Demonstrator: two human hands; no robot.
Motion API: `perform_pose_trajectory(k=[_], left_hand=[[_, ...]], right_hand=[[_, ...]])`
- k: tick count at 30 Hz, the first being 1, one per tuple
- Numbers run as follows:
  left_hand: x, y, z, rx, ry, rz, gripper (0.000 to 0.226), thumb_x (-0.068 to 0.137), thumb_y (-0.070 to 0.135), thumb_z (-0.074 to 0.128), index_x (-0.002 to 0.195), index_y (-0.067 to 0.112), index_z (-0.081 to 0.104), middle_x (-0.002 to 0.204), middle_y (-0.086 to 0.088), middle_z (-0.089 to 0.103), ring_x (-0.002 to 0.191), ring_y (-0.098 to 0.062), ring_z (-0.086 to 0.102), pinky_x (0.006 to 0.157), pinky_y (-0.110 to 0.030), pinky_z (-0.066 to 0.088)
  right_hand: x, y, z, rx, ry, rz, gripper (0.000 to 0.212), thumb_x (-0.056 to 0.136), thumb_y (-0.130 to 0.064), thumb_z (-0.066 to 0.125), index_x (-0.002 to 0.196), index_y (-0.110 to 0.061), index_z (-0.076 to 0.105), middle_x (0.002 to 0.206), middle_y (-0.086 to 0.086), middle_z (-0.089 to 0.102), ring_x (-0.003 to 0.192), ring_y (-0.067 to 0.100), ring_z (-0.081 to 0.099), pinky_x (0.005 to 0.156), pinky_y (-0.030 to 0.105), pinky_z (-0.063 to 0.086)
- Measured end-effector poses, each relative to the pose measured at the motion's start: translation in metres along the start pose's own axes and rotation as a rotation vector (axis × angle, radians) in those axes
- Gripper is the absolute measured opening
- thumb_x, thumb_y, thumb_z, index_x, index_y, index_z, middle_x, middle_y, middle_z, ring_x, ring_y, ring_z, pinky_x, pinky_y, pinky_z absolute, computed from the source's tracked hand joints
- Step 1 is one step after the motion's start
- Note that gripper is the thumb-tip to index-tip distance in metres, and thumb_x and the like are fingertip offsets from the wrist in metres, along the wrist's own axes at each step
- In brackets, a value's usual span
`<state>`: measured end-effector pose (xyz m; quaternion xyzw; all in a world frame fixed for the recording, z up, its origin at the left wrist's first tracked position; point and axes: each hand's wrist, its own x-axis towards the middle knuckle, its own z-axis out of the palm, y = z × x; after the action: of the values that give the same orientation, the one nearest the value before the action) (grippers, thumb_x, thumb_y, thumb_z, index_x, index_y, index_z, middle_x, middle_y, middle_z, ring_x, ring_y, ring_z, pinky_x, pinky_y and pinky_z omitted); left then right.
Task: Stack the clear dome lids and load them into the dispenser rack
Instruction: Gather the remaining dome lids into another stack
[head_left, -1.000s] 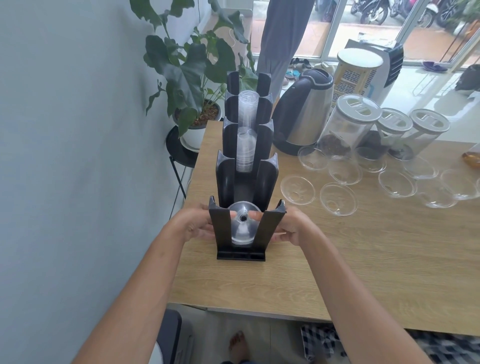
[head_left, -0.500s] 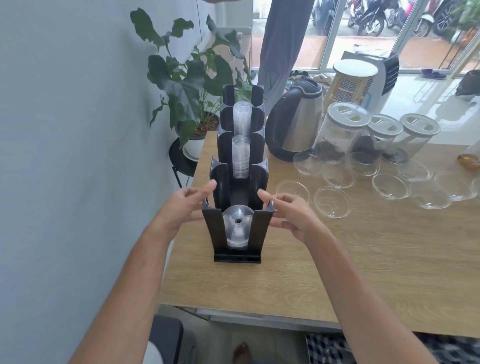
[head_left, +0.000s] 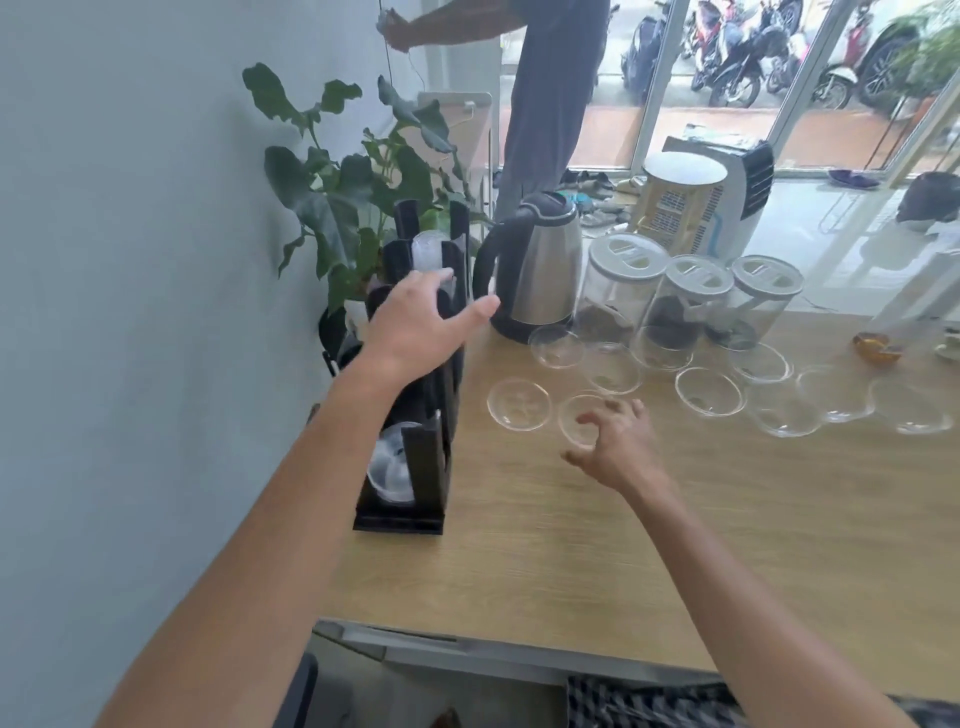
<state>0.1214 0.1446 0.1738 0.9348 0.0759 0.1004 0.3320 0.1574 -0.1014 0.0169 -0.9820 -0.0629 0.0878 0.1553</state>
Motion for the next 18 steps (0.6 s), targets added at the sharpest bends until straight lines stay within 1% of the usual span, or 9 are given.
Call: perform_pose_trajectory(k=[2, 4, 7, 9, 11, 13, 14, 16, 18], left_hand=[[-0.001, 0.017, 0.025, 0.008, -0.031, 0.018, 0.077, 0.091, 0.061, 0.061, 0.152, 0.017, 0.045, 0.155, -0.003, 0.047, 0.143, -0.021, 0.042, 0.115, -0.041, 0.037], [-0.003, 0.030, 0.051, 0.004, -0.068, 0.013, 0.076, 0.091, 0.060, 0.063, 0.152, 0.018, 0.044, 0.156, -0.004, 0.046, 0.145, -0.021, 0.040, 0.118, -0.042, 0.035], [-0.007, 0.041, 0.088, 0.020, -0.140, -0.007, 0.077, 0.091, 0.059, 0.063, 0.153, 0.018, 0.042, 0.158, -0.004, 0.044, 0.147, -0.021, 0.037, 0.120, -0.045, 0.034], [-0.011, 0.044, 0.112, 0.024, -0.177, -0.021, 0.075, 0.092, 0.057, 0.065, 0.153, 0.019, 0.042, 0.157, -0.003, 0.045, 0.146, -0.020, 0.039, 0.119, -0.045, 0.035], [-0.019, 0.046, 0.134, 0.031, -0.203, -0.038, 0.072, 0.091, 0.051, 0.067, 0.152, 0.021, 0.042, 0.155, -0.002, 0.046, 0.144, -0.020, 0.042, 0.118, -0.045, 0.037], [-0.030, 0.046, 0.155, 0.034, -0.235, -0.063, 0.070, 0.091, 0.044, 0.069, 0.153, 0.023, 0.042, 0.154, 0.000, 0.046, 0.142, -0.019, 0.042, 0.117, -0.042, 0.037], [-0.036, 0.046, 0.166, 0.026, -0.259, -0.078, 0.071, 0.091, 0.041, 0.071, 0.153, 0.025, 0.041, 0.154, 0.001, 0.046, 0.142, -0.019, 0.042, 0.115, -0.039, 0.037], [-0.048, 0.043, 0.186, -0.008, -0.335, -0.112, 0.077, 0.088, 0.038, 0.075, 0.154, 0.029, 0.038, 0.154, 0.002, 0.045, 0.143, -0.018, 0.042, 0.113, -0.035, 0.036], [-0.060, 0.042, 0.205, -0.054, -0.420, -0.135, 0.090, 0.080, 0.040, 0.082, 0.156, 0.034, 0.034, 0.157, 0.003, 0.042, 0.144, -0.017, 0.041, 0.113, -0.034, 0.036]], right_hand=[[-0.003, 0.025, 0.011, -0.076, 0.020, -0.045, 0.053, 0.086, -0.048, 0.077, 0.135, -0.030, 0.065, 0.164, 0.010, 0.037, 0.158, 0.033, 0.015, 0.129, 0.049, 0.011], [-0.006, 0.043, 0.014, -0.072, 0.064, -0.073, 0.039, 0.092, -0.037, 0.073, 0.131, -0.029, 0.069, 0.165, 0.010, 0.036, 0.158, 0.036, 0.013, 0.130, 0.047, 0.010], [-0.009, 0.065, 0.013, -0.022, 0.118, -0.107, 0.023, 0.097, -0.029, 0.069, 0.118, -0.027, 0.077, 0.159, 0.009, 0.046, 0.156, 0.035, 0.021, 0.128, 0.044, 0.017], [-0.009, 0.080, 0.012, 0.075, 0.141, -0.134, 0.017, 0.094, -0.025, 0.073, 0.108, -0.024, 0.081, 0.149, 0.008, 0.058, 0.151, 0.035, 0.033, 0.124, 0.045, 0.029], [-0.013, 0.095, 0.009, 0.232, 0.189, -0.165, 0.012, 0.090, -0.021, 0.078, 0.100, -0.021, 0.084, 0.126, 0.005, 0.073, 0.134, 0.034, 0.050, 0.106, 0.039, 0.046], [-0.019, 0.106, 0.002, 0.380, 0.230, -0.178, 0.009, 0.087, -0.021, 0.081, 0.095, -0.021, 0.085, 0.100, 0.001, 0.079, 0.108, 0.027, 0.057, 0.084, 0.022, 0.042], [-0.022, 0.111, -0.003, 0.459, 0.231, -0.165, 0.009, 0.086, -0.022, 0.082, 0.095, -0.021, 0.085, 0.093, -0.001, 0.080, 0.099, 0.023, 0.057, 0.079, 0.017, 0.038], [-0.025, 0.122, -0.008, 0.649, 0.176, -0.102, 0.009, 0.085, -0.022, 0.083, 0.094, -0.021, 0.086, 0.091, -0.003, 0.082, 0.090, 0.016, 0.065, 0.080, 0.015, 0.043], [-0.027, 0.130, -0.011, 0.900, 0.064, -0.018, 0.009, 0.084, -0.018, 0.084, 0.093, -0.020, 0.085, 0.091, -0.004, 0.083, 0.087, 0.010, 0.075, 0.085, 0.023, 0.055]])
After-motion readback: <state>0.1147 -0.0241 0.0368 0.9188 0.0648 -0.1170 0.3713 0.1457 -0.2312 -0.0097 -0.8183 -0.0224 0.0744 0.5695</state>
